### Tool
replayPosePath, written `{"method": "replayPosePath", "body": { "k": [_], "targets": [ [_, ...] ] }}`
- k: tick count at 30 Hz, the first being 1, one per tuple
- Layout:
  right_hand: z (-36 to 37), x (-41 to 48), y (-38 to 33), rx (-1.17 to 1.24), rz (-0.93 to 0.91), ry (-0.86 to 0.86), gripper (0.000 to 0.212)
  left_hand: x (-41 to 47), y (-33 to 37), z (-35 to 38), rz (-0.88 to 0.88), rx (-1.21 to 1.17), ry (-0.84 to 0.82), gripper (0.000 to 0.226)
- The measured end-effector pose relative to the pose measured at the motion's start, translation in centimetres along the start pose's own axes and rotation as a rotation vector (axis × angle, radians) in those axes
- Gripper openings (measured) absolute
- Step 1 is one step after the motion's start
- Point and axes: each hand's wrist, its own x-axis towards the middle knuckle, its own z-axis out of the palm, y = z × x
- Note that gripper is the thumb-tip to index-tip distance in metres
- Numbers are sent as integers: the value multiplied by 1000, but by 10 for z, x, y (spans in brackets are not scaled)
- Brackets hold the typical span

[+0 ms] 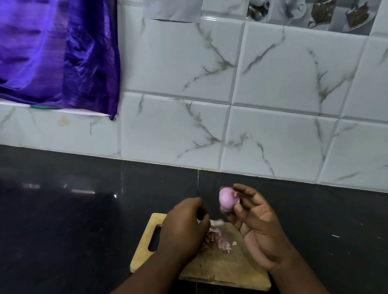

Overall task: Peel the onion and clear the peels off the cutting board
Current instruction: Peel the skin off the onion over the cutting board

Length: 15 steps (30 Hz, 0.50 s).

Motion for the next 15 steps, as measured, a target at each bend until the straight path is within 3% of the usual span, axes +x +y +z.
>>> {"method": "replayPosePath", "body": {
  "k": [4, 9, 15],
  "targets": [
    [1, -1, -4, 43, 19, 14, 38, -2, -2, 0, 24, -12, 10, 13],
    [0, -3, 1, -122, 90, -8, 48, -1, 0, -1, 69, -114, 76, 14],
    [-3, -3, 4, -378, 31, 10, 51, -2, 6, -8, 227, -173, 139, 20]
  ]
}}
